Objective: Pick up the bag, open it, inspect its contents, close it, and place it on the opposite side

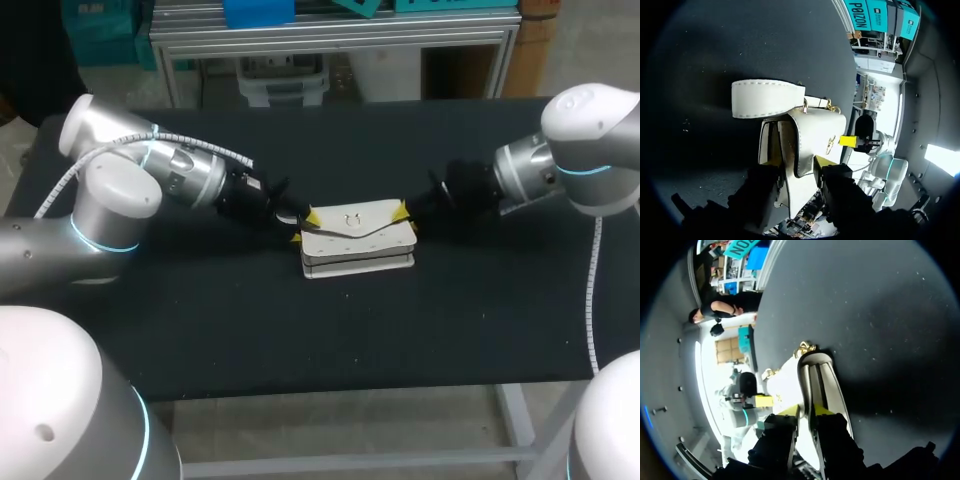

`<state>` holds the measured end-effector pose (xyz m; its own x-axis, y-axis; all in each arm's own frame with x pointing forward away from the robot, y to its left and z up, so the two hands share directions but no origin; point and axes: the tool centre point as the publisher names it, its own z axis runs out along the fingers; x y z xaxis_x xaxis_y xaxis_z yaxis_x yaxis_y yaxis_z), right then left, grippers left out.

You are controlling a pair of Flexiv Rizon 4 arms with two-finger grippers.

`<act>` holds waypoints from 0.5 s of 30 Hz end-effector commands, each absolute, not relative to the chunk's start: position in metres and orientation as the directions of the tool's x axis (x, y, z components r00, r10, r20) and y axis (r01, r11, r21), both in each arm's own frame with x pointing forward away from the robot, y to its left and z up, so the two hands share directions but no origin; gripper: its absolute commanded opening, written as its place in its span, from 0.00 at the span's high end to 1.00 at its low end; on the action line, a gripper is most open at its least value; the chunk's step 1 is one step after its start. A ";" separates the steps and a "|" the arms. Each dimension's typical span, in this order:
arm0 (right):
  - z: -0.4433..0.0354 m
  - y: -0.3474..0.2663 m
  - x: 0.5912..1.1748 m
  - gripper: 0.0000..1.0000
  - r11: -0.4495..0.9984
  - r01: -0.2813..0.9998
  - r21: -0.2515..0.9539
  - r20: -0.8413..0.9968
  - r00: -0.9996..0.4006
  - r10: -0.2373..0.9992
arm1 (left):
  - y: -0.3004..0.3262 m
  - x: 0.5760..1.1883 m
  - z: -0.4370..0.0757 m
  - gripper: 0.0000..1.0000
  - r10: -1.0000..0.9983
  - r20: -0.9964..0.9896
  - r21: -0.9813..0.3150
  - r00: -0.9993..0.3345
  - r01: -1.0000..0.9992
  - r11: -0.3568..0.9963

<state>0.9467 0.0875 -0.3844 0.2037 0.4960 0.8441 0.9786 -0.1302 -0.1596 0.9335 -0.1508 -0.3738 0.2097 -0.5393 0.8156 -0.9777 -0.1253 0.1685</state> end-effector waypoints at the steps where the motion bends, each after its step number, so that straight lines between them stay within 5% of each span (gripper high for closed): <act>1: -0.380 0.088 0.943 0.60 -0.142 0.979 -0.149 0.845 0.201 0.496 | -0.153 0.923 -0.371 0.50 -0.530 0.825 0.146 0.198 -0.980 -0.137; 5: -0.377 0.087 0.943 0.56 -0.143 0.979 -0.142 0.846 0.196 0.495 | -0.153 0.919 -0.366 0.40 -0.525 0.831 0.132 0.186 -0.982 -0.138; 15: -0.382 0.092 0.939 0.57 -0.145 0.979 -0.146 0.841 0.200 0.502 | -0.162 0.919 -0.365 0.57 -0.508 0.842 0.146 0.181 -0.983 -0.108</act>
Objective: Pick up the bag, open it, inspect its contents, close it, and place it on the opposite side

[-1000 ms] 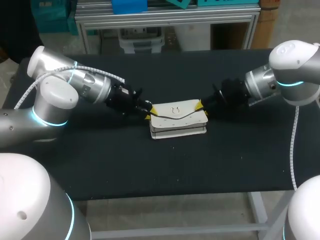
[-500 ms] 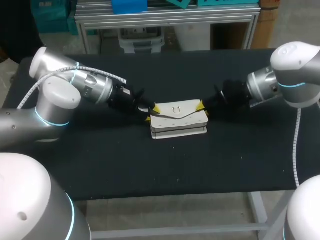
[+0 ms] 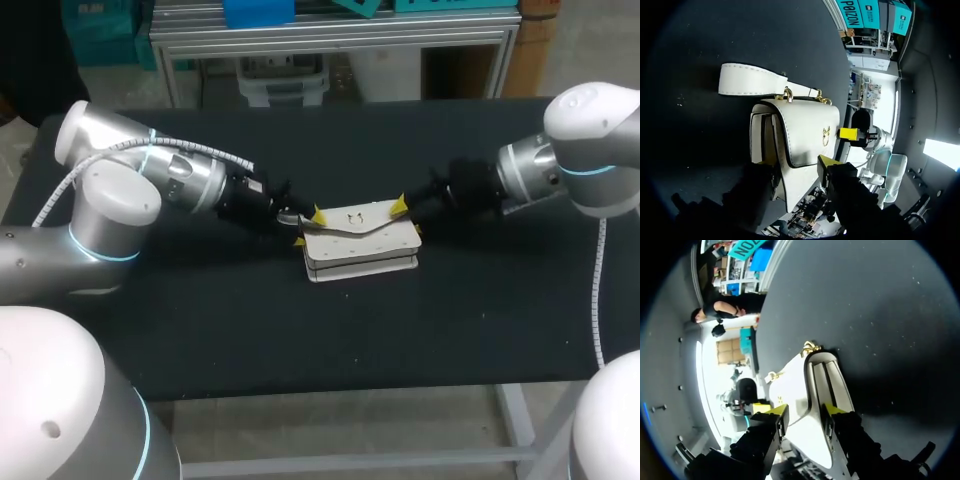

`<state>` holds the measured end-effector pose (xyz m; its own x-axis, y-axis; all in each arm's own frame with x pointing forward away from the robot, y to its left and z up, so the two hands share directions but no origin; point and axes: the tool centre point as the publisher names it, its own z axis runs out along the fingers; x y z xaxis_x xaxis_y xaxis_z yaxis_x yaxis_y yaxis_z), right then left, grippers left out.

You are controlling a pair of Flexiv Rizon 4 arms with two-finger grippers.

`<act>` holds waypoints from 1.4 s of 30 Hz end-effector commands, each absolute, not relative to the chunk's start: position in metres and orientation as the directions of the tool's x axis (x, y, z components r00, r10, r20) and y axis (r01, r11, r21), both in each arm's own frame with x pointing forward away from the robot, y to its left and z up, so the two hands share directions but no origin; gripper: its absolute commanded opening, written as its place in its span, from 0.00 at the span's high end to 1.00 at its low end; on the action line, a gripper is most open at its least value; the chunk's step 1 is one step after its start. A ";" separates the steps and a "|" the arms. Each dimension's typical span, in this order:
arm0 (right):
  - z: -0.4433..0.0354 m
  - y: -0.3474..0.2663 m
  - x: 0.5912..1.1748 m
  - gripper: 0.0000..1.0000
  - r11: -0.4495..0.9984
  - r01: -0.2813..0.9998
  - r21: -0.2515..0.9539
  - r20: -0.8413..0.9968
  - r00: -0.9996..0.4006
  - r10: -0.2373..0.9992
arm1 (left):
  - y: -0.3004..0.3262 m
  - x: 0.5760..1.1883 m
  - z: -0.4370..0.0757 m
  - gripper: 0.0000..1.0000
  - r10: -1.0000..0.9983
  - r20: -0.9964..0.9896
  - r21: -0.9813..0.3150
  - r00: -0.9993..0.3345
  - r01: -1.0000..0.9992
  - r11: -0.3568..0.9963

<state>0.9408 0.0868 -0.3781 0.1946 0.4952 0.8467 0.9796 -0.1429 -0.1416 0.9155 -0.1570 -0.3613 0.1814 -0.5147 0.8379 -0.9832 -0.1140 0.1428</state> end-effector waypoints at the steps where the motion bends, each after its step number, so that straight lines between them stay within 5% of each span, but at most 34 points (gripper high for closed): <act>1: -0.383 0.092 0.939 0.58 -0.146 0.978 -0.148 0.839 0.202 0.505 | -0.162 0.919 -0.365 0.59 -0.508 0.842 0.145 0.181 -0.983 -0.109; 3: -0.387 0.092 0.938 0.65 -0.141 0.977 -0.161 0.835 0.211 0.509 | -0.164 0.921 -0.367 0.85 -0.521 0.832 0.145 0.191 -0.981 -0.129; 6: -0.392 0.093 0.938 0.80 -0.136 0.975 -0.175 0.827 0.221 0.518 | -0.164 0.928 -0.376 0.94 -0.527 0.820 0.173 0.225 -0.974 -0.147; 7: -0.393 0.093 0.937 0.95 -0.135 0.975 -0.177 0.825 0.222 0.519 | -0.164 0.929 -0.379 1.00 -0.529 0.815 0.180 0.236 -0.971 -0.156; 15: -0.388 0.090 0.937 1.00 -0.140 0.976 -0.168 0.827 0.217 0.518 | -0.162 0.932 -0.382 1.00 -0.533 0.807 0.186 0.255 -0.966 -0.180; 16: -0.386 0.090 0.938 1.00 -0.140 0.977 -0.163 0.829 0.212 0.517 | -0.161 0.931 -0.379 0.73 -0.536 0.806 0.179 0.250 -0.967 -0.182; 17: -0.383 0.089 0.938 0.74 -0.140 0.978 -0.155 0.831 0.206 0.517 | -0.161 0.930 -0.375 0.47 -0.538 0.808 0.167 0.240 -0.969 -0.182; 18: -0.380 0.088 0.938 0.62 -0.140 0.979 -0.149 0.832 0.200 0.517 | -0.160 0.929 -0.372 0.35 -0.541 0.808 0.156 0.231 -0.971 -0.180; 25: -0.365 0.082 0.935 0.15 -0.141 0.984 -0.105 0.838 0.165 0.521 | -0.157 0.922 -0.357 0.37 -0.563 0.805 0.100 0.189 -0.978 -0.185; 27: -0.363 0.081 0.934 0.15 -0.137 0.985 -0.101 0.839 0.159 0.520 | -0.156 0.919 -0.355 0.37 -0.565 0.805 0.090 0.181 -0.979 -0.184; 31: -0.362 0.078 0.930 0.32 -0.132 0.987 -0.096 0.844 0.151 0.515 | -0.156 0.913 -0.355 0.58 -0.568 0.807 0.077 0.166 -0.981 -0.178; 37: -0.362 0.077 0.927 0.42 -0.128 0.987 -0.094 0.843 0.148 0.518 | -0.153 0.915 -0.357 0.44 -0.566 0.804 0.085 0.181 -0.978 -0.192; 42: -0.358 0.077 0.925 0.60 -0.101 0.992 -0.078 0.832 0.120 0.541 | -0.149 0.911 -0.353 0.39 -0.592 0.785 0.080 0.185 -0.977 -0.198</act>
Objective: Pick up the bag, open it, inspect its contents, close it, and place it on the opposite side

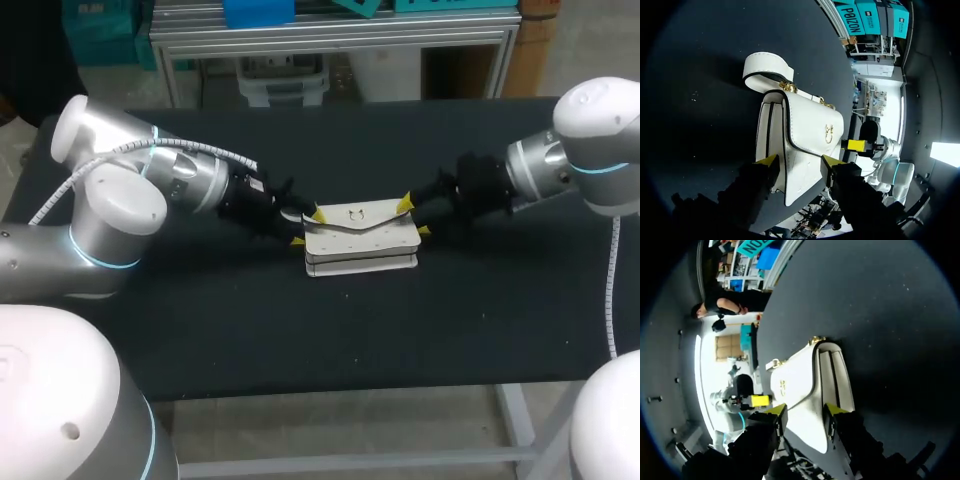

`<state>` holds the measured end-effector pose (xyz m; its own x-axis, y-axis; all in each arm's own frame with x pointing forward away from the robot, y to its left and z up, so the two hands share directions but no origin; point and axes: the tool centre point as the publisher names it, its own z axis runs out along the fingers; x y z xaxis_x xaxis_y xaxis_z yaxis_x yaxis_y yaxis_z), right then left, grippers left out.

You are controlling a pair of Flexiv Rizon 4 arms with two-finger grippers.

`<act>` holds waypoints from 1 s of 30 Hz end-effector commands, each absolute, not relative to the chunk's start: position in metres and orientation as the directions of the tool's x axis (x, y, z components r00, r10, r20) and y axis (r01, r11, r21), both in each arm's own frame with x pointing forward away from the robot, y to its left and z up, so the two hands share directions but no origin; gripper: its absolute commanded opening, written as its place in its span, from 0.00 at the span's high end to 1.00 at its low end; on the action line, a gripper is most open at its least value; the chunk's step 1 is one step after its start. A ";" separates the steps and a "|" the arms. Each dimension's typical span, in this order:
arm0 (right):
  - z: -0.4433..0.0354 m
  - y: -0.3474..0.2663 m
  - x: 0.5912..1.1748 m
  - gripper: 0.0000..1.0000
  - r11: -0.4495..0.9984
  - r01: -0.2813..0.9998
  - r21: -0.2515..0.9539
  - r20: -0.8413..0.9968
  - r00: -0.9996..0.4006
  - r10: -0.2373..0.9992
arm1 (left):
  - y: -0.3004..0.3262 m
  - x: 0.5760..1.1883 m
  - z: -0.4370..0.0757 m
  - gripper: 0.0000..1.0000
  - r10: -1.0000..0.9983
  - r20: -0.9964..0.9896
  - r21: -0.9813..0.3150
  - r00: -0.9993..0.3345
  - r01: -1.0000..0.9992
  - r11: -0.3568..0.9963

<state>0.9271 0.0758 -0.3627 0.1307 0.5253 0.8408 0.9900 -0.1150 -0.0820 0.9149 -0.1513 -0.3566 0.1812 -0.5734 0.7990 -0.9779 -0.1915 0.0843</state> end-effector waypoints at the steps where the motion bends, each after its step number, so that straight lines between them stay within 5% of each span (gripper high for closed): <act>1: -0.359 0.078 0.924 0.61 -0.093 0.993 -0.077 0.828 0.115 0.548 | -0.149 0.911 -0.352 0.36 -0.599 0.780 0.077 0.184 -0.977 -0.200; 17: -0.382 0.072 0.906 0.64 -0.061 0.990 -0.128 0.803 0.139 0.579 | -0.117 0.908 -0.344 0.12 -0.658 0.716 0.088 0.235 -0.965 -0.248; 22: -0.382 0.072 0.905 0.78 -0.056 0.990 -0.127 0.806 0.136 0.576 | -0.106 0.907 -0.341 0.04 -0.676 0.695 0.081 0.244 -0.961 -0.263; 23: -0.382 0.073 0.906 0.97 -0.051 0.991 -0.126 0.804 0.132 0.580 | -0.103 0.908 -0.340 0.01 -0.686 0.688 0.080 0.235 -0.965 -0.250; 24: -0.382 0.074 0.906 1.00 -0.048 0.991 -0.124 0.801 0.129 0.585 | -0.100 0.908 -0.339 0.00 -0.688 0.686 0.078 0.239 -0.963 -0.256; 30: -0.381 0.071 0.913 1.00 -0.024 0.995 -0.095 0.778 0.089 0.622 | -0.084 0.911 -0.329 0.00 -0.771 0.610 0.040 0.181 -0.979 -0.198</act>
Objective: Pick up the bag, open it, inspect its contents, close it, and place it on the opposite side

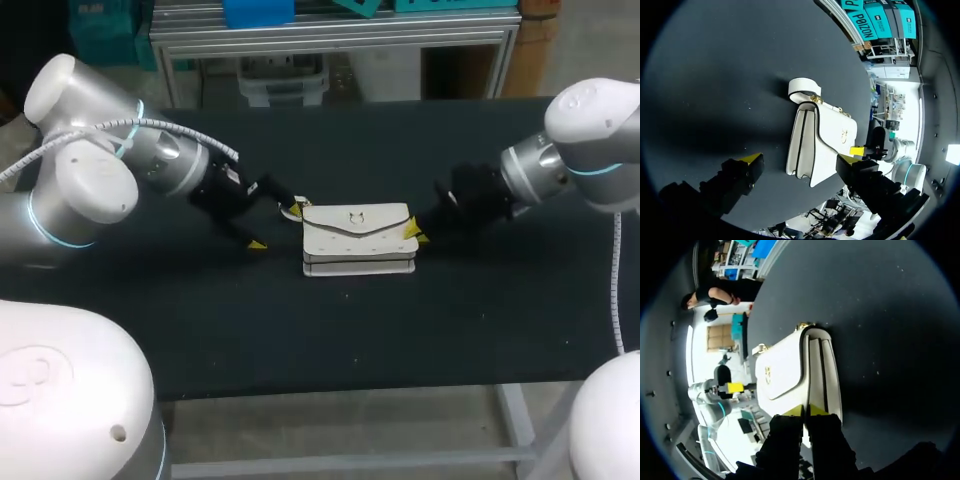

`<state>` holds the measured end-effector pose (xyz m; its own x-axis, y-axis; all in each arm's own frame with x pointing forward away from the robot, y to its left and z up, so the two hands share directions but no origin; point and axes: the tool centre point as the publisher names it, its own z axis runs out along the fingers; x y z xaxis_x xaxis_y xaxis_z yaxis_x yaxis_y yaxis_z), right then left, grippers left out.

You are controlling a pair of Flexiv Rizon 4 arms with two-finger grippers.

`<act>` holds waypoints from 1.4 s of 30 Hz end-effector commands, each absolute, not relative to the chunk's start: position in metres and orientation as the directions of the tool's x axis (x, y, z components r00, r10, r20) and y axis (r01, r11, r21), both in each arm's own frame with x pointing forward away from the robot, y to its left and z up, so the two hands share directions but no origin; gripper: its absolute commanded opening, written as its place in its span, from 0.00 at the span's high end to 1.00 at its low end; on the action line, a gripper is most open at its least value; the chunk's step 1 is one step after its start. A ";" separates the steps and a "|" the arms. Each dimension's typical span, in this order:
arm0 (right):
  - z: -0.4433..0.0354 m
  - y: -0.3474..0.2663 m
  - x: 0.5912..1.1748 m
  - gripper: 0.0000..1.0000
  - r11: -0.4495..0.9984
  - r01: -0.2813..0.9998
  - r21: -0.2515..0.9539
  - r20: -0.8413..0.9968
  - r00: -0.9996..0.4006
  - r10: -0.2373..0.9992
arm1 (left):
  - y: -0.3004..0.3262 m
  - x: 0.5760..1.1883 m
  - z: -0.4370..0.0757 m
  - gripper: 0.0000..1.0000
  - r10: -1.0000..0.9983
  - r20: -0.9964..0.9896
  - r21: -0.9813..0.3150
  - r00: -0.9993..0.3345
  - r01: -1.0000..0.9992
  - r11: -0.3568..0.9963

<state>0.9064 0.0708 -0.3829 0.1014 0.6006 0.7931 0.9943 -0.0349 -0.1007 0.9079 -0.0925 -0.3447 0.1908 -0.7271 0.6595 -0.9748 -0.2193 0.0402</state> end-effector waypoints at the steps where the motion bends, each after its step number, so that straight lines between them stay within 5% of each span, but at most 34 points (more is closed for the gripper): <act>1: -0.381 0.069 0.915 1.00 -0.020 0.996 -0.084 0.770 0.078 0.633 | -0.082 0.913 -0.327 0.00 -0.796 0.584 0.033 0.158 -0.985 -0.172; 15: -0.368 0.009 0.932 1.00 -0.009 1.000 -0.010 0.682 0.013 0.732 | -0.055 0.931 -0.312 0.00 -0.927 0.374 -0.020 0.025 -0.999 -0.035; 35: -0.369 0.002 0.938 1.00 -0.031 0.999 -0.006 0.675 0.027 0.737 | -0.050 0.933 -0.310 0.00 -0.936 0.352 -0.037 0.019 -0.999 -0.035; 42: -0.362 -0.055 0.977 1.00 -0.063 0.991 0.115 0.640 -0.025 0.768 | -0.008 0.945 -0.295 0.00 -0.949 0.317 -0.106 0.003 -0.994 -0.039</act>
